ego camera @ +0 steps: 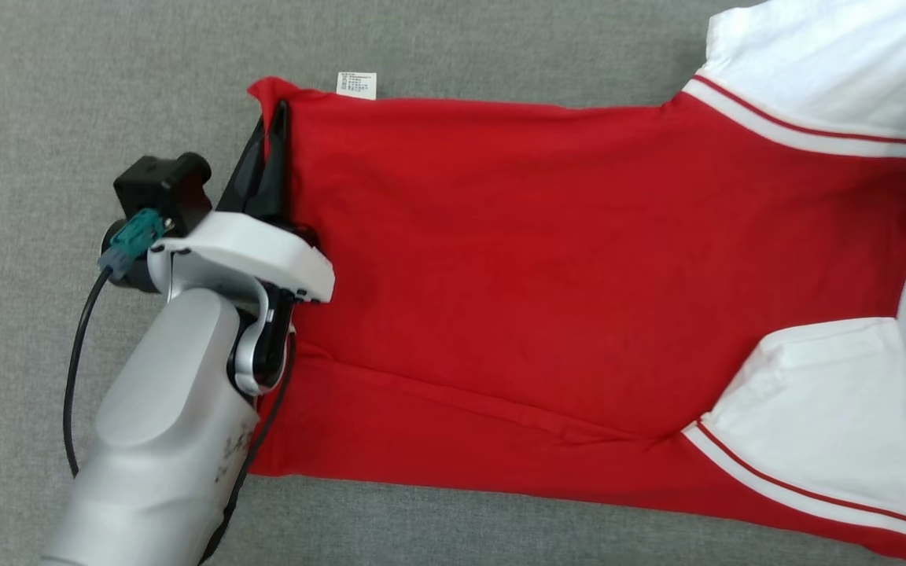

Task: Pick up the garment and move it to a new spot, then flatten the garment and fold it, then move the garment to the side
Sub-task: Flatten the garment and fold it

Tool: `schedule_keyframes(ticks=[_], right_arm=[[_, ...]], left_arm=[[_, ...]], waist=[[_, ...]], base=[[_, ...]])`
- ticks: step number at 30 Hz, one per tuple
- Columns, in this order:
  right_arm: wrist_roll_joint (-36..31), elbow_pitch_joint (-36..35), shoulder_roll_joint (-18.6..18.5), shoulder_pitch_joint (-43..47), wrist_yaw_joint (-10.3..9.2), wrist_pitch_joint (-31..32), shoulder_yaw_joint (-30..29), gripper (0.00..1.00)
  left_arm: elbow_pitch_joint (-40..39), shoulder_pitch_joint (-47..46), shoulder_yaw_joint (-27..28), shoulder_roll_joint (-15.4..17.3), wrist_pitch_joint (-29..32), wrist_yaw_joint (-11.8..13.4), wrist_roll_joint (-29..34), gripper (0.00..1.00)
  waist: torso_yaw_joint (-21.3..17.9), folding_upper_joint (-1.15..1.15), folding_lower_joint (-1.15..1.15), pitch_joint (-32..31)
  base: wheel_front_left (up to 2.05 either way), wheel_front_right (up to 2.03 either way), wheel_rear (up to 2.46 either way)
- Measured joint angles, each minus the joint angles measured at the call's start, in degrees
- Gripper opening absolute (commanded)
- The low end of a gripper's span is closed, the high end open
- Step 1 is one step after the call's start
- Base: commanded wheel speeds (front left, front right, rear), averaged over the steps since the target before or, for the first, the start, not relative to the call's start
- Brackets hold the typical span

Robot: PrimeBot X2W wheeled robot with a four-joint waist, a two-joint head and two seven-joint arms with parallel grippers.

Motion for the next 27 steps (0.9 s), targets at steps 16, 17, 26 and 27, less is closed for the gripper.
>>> schedule_keyframes(ticks=[16, 17, 26, 27], right_arm=[[13.30, -16.52, 1.21, 32.18, -0.01, -5.92, -2.60, 0.00], [13.38, -17.12, 1.42, 33.81, -0.01, -6.05, -2.92, 0.00], [13.45, -20.39, 3.09, 44.36, -0.01, -6.30, -6.00, 0.00], [13.35, -20.40, 3.27, 45.45, -0.01, -6.30, -6.00, 0.00]], left_arm=[[-19.71, 23.09, 1.26, 8.03, 6.09, 5.61, -2.94, 0.00], [-20.94, 24.44, 1.56, 8.37, 6.54, 5.83, -3.48, 0.00], [-26.74, 32.23, 2.02, 10.39, 9.16, 7.38, -5.49, 0.00], [-26.86, 32.84, 1.89, 10.50, 9.73, 7.49, -5.78, 0.00]], waist=[[-5.58, 0.00, 0.00, -8.50], [-5.80, 0.00, 0.00, -8.86], [-6.60, 0.00, 0.00, -11.02], [-6.63, 0.00, 0.00, -11.31]], base=[[0.00, 0.00, 0.00], [0.00, 0.00, 0.00], [0.00, 0.00, 0.00], [0.00, 0.00, 0.00]])
